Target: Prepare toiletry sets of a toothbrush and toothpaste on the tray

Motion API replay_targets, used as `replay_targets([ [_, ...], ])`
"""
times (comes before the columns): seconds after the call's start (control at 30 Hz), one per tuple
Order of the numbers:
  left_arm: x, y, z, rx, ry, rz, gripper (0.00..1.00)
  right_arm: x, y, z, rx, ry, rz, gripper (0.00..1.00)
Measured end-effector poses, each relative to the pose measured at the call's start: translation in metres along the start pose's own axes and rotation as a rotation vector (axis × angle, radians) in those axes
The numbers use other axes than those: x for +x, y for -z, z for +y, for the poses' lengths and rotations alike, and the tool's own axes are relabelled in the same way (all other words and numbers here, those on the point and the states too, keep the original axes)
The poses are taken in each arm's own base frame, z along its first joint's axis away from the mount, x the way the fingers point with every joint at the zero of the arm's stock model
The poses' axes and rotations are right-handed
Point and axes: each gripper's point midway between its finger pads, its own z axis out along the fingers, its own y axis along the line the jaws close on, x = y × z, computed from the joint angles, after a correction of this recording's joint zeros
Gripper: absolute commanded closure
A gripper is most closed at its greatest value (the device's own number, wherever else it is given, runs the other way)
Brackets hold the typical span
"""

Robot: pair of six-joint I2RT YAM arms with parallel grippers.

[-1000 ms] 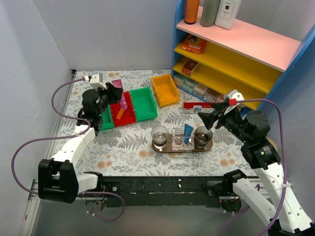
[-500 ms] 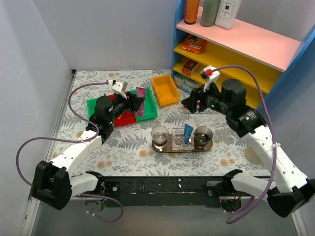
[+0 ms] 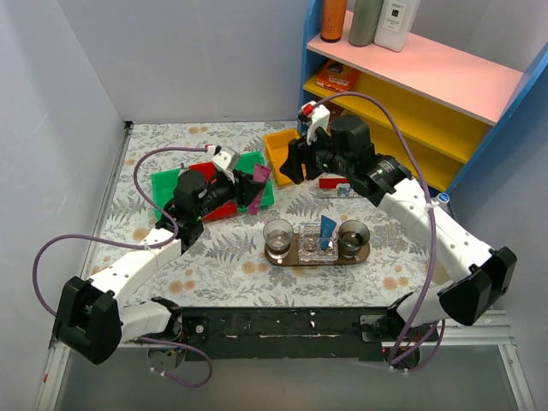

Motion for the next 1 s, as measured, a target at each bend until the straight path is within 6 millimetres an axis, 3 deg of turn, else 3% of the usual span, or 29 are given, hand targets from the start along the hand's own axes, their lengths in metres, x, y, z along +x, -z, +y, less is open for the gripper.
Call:
replay_targets([
  [0.27,0.013,-0.004,-0.011,0.036,-0.008,0.04,1.0,-0.018,-0.037,0.009,-0.047,0.007,0.014,0.39],
  [0.5,0.015,-0.004,-0.014,0.042,-0.014,0.046,1.0,0.005,-0.058,0.014,-0.095,-0.008,0.091,0.43],
  [1.0,0.015,-0.005,-0.017,0.041,-0.025,0.047,1.0,0.013,-0.062,0.028,-0.173,-0.026,0.12,0.54],
])
